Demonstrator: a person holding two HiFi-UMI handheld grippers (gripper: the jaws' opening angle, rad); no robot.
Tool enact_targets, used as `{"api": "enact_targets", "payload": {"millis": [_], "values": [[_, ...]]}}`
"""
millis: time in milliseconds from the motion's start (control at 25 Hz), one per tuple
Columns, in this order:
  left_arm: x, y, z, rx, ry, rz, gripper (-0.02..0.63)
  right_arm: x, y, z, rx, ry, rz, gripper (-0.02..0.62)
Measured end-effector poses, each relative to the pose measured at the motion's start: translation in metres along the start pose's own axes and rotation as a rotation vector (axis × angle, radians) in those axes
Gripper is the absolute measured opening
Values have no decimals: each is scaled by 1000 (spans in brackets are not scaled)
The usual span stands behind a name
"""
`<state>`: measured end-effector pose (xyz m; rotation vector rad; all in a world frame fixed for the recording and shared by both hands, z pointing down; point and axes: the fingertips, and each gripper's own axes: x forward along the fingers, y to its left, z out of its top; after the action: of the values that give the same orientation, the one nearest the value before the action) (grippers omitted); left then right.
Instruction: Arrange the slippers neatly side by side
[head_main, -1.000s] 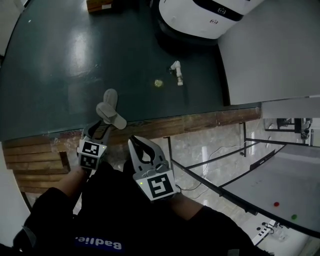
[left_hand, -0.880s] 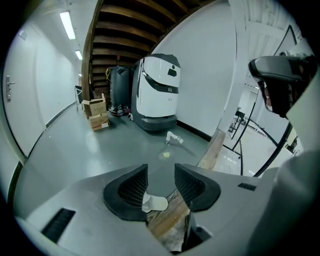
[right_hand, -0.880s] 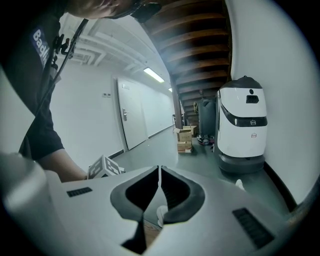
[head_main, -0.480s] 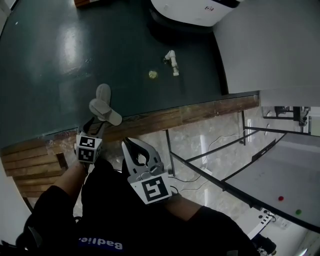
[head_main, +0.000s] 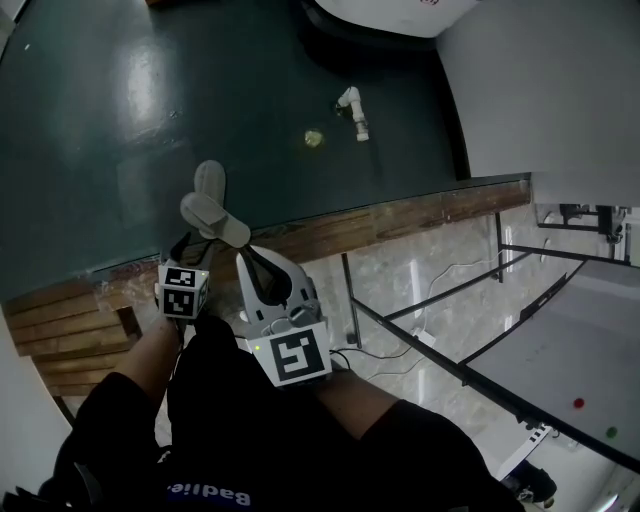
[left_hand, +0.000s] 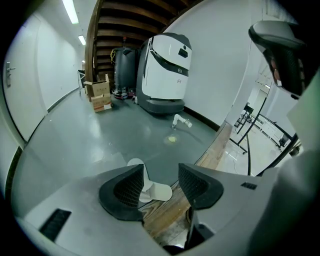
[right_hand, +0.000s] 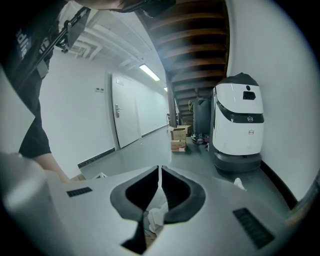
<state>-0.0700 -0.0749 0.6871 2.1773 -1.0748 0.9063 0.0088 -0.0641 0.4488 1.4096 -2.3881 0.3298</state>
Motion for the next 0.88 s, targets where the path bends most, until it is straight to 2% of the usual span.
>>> {"api": "enact_targets", "payload": {"millis": [240, 320, 560, 760, 880], "values": [[30, 3, -19, -48, 28, -1, 193, 25, -8, -18, 19, 1, -9, 0], [39, 4, -26, -84, 41, -5, 222, 33, -13, -25, 26, 1, -17, 0], [78, 17, -54, -187, 80, 5, 224, 58, -30, -47, 42, 5, -35, 0], [114, 35, -80, -330, 113, 21, 224, 87, -37, -66, 60, 7, -40, 0], [131, 42, -96, -360, 129, 27, 224, 102, -41, -75, 47, 3, -40, 0]]}}
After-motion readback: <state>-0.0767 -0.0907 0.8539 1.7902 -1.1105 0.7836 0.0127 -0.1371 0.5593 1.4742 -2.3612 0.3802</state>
